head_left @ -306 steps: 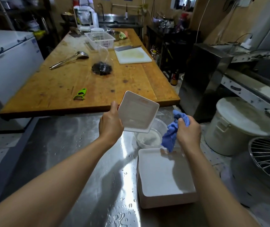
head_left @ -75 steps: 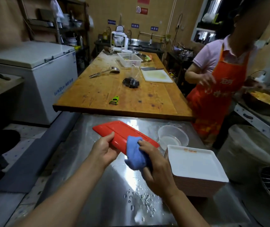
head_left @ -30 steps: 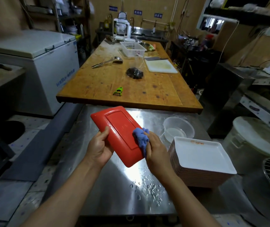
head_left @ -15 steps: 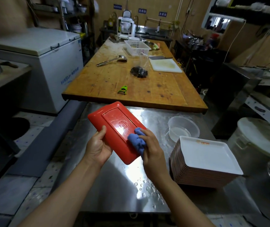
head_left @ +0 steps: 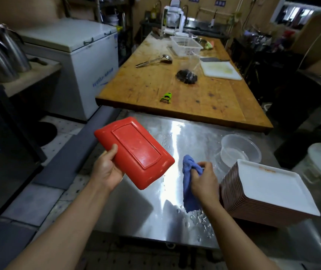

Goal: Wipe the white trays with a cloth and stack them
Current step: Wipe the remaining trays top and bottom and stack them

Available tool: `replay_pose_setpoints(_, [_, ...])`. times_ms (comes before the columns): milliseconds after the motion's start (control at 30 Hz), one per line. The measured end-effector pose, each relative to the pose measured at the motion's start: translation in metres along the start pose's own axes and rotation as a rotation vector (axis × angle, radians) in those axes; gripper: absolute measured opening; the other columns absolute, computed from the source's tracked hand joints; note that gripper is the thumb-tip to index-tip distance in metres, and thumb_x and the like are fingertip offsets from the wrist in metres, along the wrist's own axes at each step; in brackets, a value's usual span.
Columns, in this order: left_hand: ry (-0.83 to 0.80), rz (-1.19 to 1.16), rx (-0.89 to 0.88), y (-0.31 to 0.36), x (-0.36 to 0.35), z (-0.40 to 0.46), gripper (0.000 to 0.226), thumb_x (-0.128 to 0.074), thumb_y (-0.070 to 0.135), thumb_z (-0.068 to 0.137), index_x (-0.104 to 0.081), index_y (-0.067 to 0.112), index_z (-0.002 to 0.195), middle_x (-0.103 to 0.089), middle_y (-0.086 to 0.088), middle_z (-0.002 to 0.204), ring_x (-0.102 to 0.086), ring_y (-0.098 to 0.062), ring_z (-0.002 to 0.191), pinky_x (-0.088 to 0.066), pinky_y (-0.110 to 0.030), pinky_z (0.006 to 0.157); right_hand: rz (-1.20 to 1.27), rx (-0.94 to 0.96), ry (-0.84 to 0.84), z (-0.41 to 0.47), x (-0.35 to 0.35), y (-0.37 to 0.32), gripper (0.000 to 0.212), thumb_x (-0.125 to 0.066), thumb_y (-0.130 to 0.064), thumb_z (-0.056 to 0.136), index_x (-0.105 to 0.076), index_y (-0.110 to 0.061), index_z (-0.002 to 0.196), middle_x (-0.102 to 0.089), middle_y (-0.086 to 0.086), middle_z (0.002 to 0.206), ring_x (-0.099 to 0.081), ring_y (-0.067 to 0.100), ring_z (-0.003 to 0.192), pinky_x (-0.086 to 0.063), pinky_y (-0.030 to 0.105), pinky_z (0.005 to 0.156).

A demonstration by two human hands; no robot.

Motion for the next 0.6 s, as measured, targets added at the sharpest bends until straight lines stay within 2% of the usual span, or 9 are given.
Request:
replay_pose_setpoints(133, [0.049,0.044,-0.023,0.010,0.021,-0.001,0.018,-0.042,0.016,0.099,-0.059,0.014,0.103,-0.074,-0.003,0.080,-0.072,-0.015,0.074,-0.058,-0.037,0.067,0.064,-0.231,-0.170,-0.007,-0.049,0.028,0.013,-0.057,-0.014,0.084,-0.053,-0.011,0.095,-0.060,0.007,0.089,-0.059,0.025,0.084,-0.048,0.033,0.072])
replay_pose_setpoints(200, [0.069,0.040,-0.029,0.011,0.029,-0.002,0.017,-0.043,0.013,0.098,-0.059,0.013,0.103,-0.074,-0.003,0.079,-0.072,-0.015,0.073,-0.059,-0.036,0.065,0.032,-0.245,-0.239,-0.012,-0.075,0.033,0.015,-0.058,-0.012,0.082,-0.053,-0.011,0.095,-0.060,0.007,0.092,-0.059,0.024,0.088,-0.049,0.035,0.078])
replay_pose_setpoints(333, [0.099,0.047,-0.022,0.012,0.044,-0.004,0.018,-0.044,0.012,0.097,-0.059,0.012,0.107,-0.074,-0.004,0.081,-0.071,-0.015,0.074,-0.059,-0.034,0.067,-0.015,-0.302,-0.301,-0.019,-0.111,0.044,0.012,-0.057,-0.012,0.083,-0.050,-0.013,0.093,-0.058,0.006,0.093,-0.055,0.021,0.083,-0.045,0.028,0.074])
replay_pose_setpoints(400, [0.104,0.061,-0.023,0.014,0.049,-0.004,0.019,-0.044,0.012,0.097,-0.059,0.011,0.108,-0.074,-0.004,0.082,-0.071,-0.015,0.074,-0.059,-0.033,0.068,-0.047,-0.345,-0.368,-0.022,-0.124,0.050,0.019,-0.053,-0.011,0.086,-0.052,-0.012,0.104,-0.060,0.011,0.103,-0.057,0.025,0.092,-0.048,0.034,0.082])
replay_pose_setpoints(500, [0.091,0.106,-0.032,0.020,0.048,-0.004,0.019,-0.044,0.011,0.097,-0.059,0.010,0.108,-0.074,-0.004,0.083,-0.070,-0.015,0.077,-0.058,-0.034,0.073,-0.071,-0.380,-0.424,-0.022,-0.129,0.053,0.042,-0.044,-0.005,0.087,-0.050,-0.010,0.128,-0.058,0.014,0.123,-0.057,0.029,0.107,-0.048,0.039,0.093])
replay_pose_setpoints(533, [0.084,0.117,-0.038,0.022,0.046,-0.004,0.019,-0.043,0.010,0.097,-0.059,0.010,0.107,-0.074,-0.003,0.082,-0.071,-0.014,0.076,-0.058,-0.034,0.073,-0.060,-0.381,-0.400,-0.020,-0.125,0.050,0.045,-0.043,-0.003,0.086,-0.050,-0.010,0.130,-0.058,0.014,0.125,-0.057,0.027,0.104,-0.048,0.035,0.090])
replay_pose_setpoints(600, [0.069,0.147,-0.054,0.024,0.037,-0.006,0.017,-0.043,0.008,0.097,-0.060,0.009,0.102,-0.074,-0.002,0.078,-0.070,-0.012,0.071,-0.059,-0.030,0.067,-0.015,-0.371,-0.328,-0.014,-0.110,0.039,0.042,-0.045,-0.003,0.086,-0.055,-0.010,0.126,-0.060,0.013,0.118,-0.058,0.023,0.089,-0.047,0.027,0.073])
Point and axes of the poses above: each hand's wrist, its own z-axis towards the middle knuckle, its own x-axis out of the back of the hand, y = z × x, the point moved 9 cm from there along z, towards the middle knuckle
